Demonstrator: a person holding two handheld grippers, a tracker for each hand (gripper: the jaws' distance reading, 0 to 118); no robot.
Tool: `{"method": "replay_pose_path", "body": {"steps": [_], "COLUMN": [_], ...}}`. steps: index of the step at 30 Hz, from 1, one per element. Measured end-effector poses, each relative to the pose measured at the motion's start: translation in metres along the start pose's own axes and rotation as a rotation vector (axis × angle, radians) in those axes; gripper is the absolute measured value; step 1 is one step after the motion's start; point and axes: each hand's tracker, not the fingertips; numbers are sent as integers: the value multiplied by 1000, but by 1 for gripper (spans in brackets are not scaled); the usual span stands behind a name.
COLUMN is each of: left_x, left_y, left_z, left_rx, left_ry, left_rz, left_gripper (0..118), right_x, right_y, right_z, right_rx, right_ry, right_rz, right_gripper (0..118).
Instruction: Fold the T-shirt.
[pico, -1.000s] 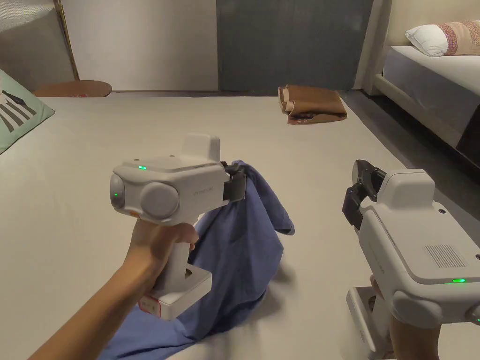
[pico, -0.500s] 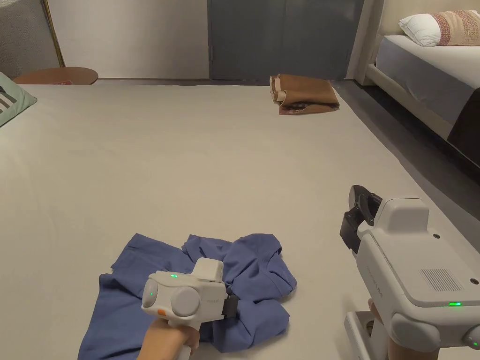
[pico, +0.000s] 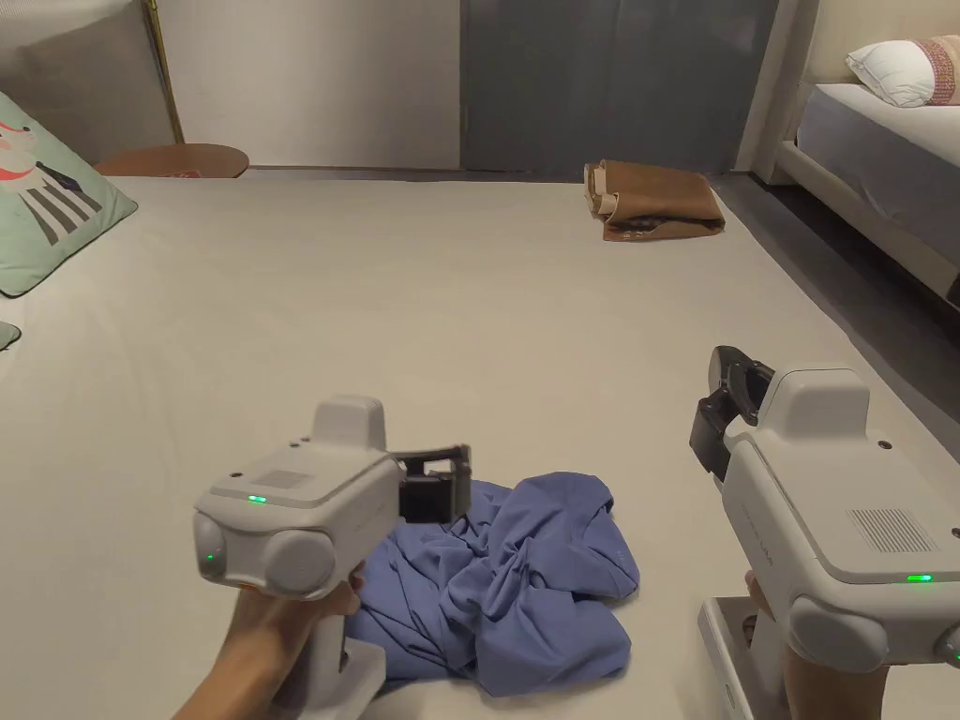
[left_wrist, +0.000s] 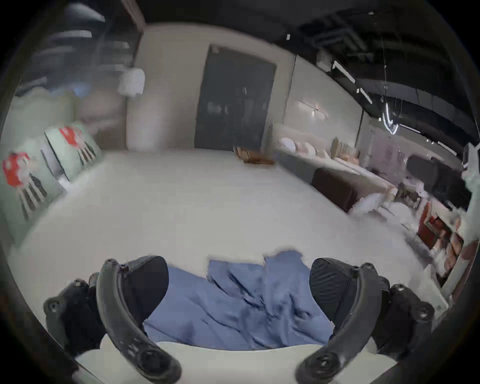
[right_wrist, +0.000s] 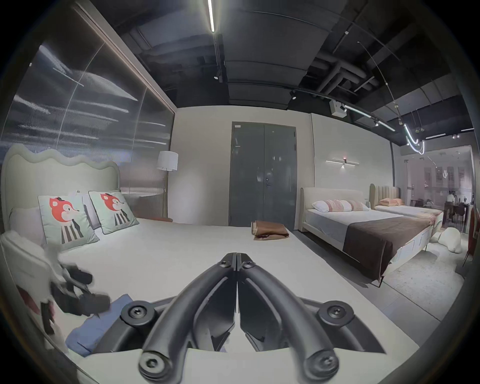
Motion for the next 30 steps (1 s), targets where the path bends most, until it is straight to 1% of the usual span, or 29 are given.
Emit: {"method": "replay_pose_path", "body": {"steps": [3,7,9,11,12,13,14,15,16,17,19,20,24,27,30], "left_x": [-16,-40,-52,-62,-65,-68,-67,-68,-70,-73,-76,-77,-79,-82,-89], "left_y": [21,34,36,36,35,34,34,33,34,34,34,34,32,28,16], "left_z": [27,49,58,65,68,70,73,73,72,72,73,71,68,62,53], "left_rx": [143,254,300,313,322,324,333,333,319,307,281,282,232,104,-49], "left_ry": [178,340,410,435,438,431,441,457,462,461,395,413,406,385,342], "left_rz": [-91,-158,-175,-168,-157,-154,-148,-141,-140,-125,-85,-71,-76,-53,16], "left_gripper": [108,108,107,107,102,90,70,36,6,0,0,0,0,0,0], "right_x": [-6,-14,-15,-17,-17,-20,-21,-22,-22,-22,-22,-21,-21,-20,-19], "right_y": [4,7,8,8,8,6,6,5,5,6,6,6,6,4,1], "right_z": [-3,-6,-7,-8,-9,-9,-10,-10,-11,-8,-7,-7,-7,-9,-11], "right_rx": [22,40,43,45,44,43,40,39,38,38,38,39,41,40,34], "right_ry": [1,4,10,11,12,15,17,18,19,19,18,18,16,17,17], "right_rz": [6,18,15,18,18,17,14,13,13,14,9,6,6,9,13], "right_gripper": [0,0,0,0,0,0,0,0,0,0,0,0,0,0,0]}}
